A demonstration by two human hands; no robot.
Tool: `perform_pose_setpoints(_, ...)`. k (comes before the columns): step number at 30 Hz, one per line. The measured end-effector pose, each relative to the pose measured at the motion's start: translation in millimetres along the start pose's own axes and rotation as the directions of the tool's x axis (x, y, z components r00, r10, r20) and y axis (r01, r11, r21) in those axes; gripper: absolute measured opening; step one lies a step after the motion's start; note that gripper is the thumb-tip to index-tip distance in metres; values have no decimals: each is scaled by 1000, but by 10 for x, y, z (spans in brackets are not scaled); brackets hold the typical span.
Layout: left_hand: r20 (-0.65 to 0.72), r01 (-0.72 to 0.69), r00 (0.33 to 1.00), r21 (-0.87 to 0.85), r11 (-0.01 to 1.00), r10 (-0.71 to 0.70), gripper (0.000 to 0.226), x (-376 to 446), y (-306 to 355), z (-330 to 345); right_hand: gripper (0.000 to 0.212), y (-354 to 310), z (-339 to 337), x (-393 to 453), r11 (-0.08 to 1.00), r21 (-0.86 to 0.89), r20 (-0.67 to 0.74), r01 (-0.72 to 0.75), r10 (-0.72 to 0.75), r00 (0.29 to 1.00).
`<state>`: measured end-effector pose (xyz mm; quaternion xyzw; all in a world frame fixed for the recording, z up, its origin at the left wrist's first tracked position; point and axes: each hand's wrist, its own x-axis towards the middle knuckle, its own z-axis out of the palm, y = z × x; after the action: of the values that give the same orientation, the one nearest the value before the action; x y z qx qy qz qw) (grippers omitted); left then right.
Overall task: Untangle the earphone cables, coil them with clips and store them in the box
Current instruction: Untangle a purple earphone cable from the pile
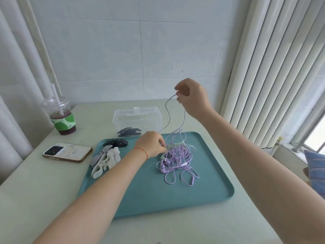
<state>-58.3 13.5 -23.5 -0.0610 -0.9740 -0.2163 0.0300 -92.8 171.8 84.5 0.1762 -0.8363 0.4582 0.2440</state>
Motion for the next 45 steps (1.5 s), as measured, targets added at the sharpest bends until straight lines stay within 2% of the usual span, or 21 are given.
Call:
perform_pose_setpoints(3,117,13,993,-121,993,1,57,-28,22,-161,16,10,-2,-12,999,-7,51,-52,52,997)
perform_pose_setpoints(5,159,18,987,-231,973,20,64,-44,43,-283,14,4,1,-27,995,-3,104,-97,97,990)
perform_pose_setpoints(11,95,75,995,-587,806,-24,21,-50,146,-402,10,-57,48,-77,985,16,138,-172,168,976)
perform_pose_setpoints(14,78,48,997,-635,771,3,19,-74,257,-372,12,-100,114,-83,964,83,163,-251,236,958)
perform_pose_setpoints(17,26,4,1000,-644,765,17,23,-58,349,-315,12,-154,138,-100,890,274,253,-365,299,920)
perform_pose_setpoints(20,-73,-24,996,-712,701,-40,15,-33,385,-274,10,-180,118,-120,814,370,331,-448,335,882)
perform_pose_setpoints(23,-93,-5,991,-760,650,-101,12,-25,372,-260,14,-134,119,-113,767,409,372,-494,354,858)
perform_pose_setpoints(26,-54,58,980,-839,541,-190,18,-30,305,-283,33,-43,99,-124,827,297,372,-478,361,855)
perform_pose_setpoints(29,6,125,955,-916,383,-298,16,-45,202,-329,50,91,59,-178,919,-66,433,-389,377,819)
perform_pose_setpoints(32,61,150,947,-952,266,-316,11,-56,105,-344,29,202,74,-256,919,-283,553,-274,389,737)
perform_pose_setpoints(34,79,154,943,-964,215,-324,12,-58,68,-346,16,247,114,-287,922,-307,579,-237,379,722)
perform_pose_setpoints(36,91,162,940,-967,196,-330,14,-58,50,-345,13,255,145,-289,931,-274,569,-242,360,740)
perform_pose_setpoints(38,102,171,940,-967,190,-327,14,-58,48,-340,11,227,159,-276,940,-203,557,-275,342,756)
perform_pose_setpoints(41,101,168,939,-969,180,-329,14,-51,43,-344,14,156,167,-263,935,-93,612,-342,325,721)
perform_pose_setpoints(45,94,162,946,-966,203,-311,15,-38,56,-362,7,126,186,-269,932,-68,628,-355,316,711)
